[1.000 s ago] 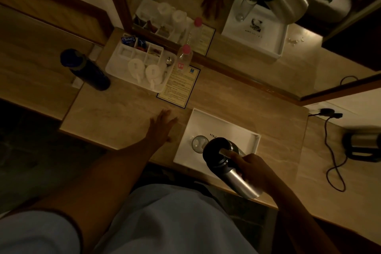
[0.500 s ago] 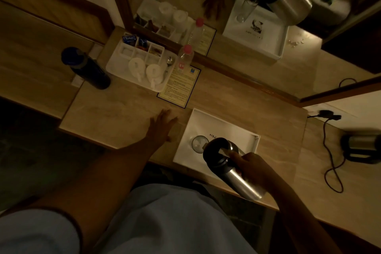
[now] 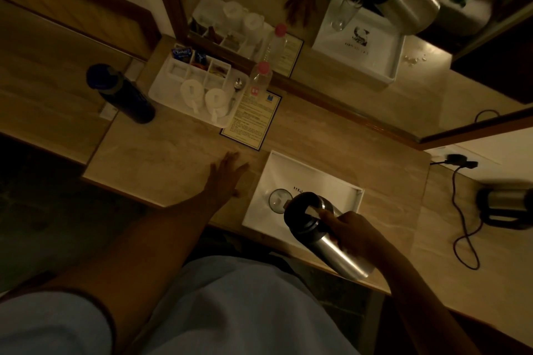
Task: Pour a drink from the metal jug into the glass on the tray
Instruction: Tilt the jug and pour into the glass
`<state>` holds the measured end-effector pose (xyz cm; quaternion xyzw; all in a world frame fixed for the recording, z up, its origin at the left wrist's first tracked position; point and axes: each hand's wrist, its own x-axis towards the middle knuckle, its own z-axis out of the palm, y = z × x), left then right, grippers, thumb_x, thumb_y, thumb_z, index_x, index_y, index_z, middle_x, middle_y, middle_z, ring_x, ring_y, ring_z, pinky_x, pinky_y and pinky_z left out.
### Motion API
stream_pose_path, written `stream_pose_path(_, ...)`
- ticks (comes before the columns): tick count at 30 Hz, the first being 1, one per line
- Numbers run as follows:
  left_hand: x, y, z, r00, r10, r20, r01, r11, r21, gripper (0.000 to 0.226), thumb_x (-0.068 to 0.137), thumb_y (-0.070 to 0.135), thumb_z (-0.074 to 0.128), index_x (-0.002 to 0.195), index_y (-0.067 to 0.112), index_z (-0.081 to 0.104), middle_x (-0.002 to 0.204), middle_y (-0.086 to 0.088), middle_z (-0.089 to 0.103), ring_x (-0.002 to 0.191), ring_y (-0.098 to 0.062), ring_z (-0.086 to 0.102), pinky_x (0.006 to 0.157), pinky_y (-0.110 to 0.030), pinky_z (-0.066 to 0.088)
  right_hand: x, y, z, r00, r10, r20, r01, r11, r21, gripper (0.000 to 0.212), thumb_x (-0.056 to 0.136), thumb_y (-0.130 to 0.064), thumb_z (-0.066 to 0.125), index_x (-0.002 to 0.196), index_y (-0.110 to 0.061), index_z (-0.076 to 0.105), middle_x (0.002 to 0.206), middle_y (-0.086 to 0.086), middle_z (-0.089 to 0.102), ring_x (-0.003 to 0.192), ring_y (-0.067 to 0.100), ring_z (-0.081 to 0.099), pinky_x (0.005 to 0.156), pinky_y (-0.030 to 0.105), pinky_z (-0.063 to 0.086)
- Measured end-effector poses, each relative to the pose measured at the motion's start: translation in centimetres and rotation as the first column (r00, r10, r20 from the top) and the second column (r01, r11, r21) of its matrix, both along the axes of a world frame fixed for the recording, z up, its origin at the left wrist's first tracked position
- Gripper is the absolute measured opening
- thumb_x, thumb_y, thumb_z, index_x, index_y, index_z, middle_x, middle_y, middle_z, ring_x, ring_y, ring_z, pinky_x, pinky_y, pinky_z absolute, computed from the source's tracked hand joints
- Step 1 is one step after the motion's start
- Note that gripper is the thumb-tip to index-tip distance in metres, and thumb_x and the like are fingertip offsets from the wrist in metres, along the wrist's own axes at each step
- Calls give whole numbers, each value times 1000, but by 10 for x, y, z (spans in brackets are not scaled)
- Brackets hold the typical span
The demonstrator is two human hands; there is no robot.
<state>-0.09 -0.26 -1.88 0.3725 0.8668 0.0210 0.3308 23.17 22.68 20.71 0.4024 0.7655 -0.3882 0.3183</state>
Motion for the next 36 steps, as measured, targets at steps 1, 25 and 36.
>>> stream_pose_path(1,0,0,0,1000,-1,-1,1,1000,-3,103,79,40,83,159,37,18,170,-8,-9,157,-34,-8,117,-69,16,0,0,0,1000,8,1,-8,1000,4,72,96,-66,41,52,-16,67,42,-4,64,34,3,54,44,18,41)
stream_pose_path(25,-1,0,-7,1000,2,4,-2,1000,-7,105,78,40,84,159,38,16,170,-7,-11,157,-33,-8,117,-69,14,-4,1,6,999,20,44,-19,1000,-5,68,96,-65,43,60,-14,71,41,-6,62,34,2,51,46,21,43)
stream_pose_path(36,1,-1,-3,1000,2,12,-2,1000,-1,106,79,40,83,160,37,14,170,-8,-11,157,-34,-8,118,-70,13,-5,0,8,998,64,29,-64,998,-3,67,99,-61,41,58,-15,69,40,-9,62,32,1,49,41,17,41)
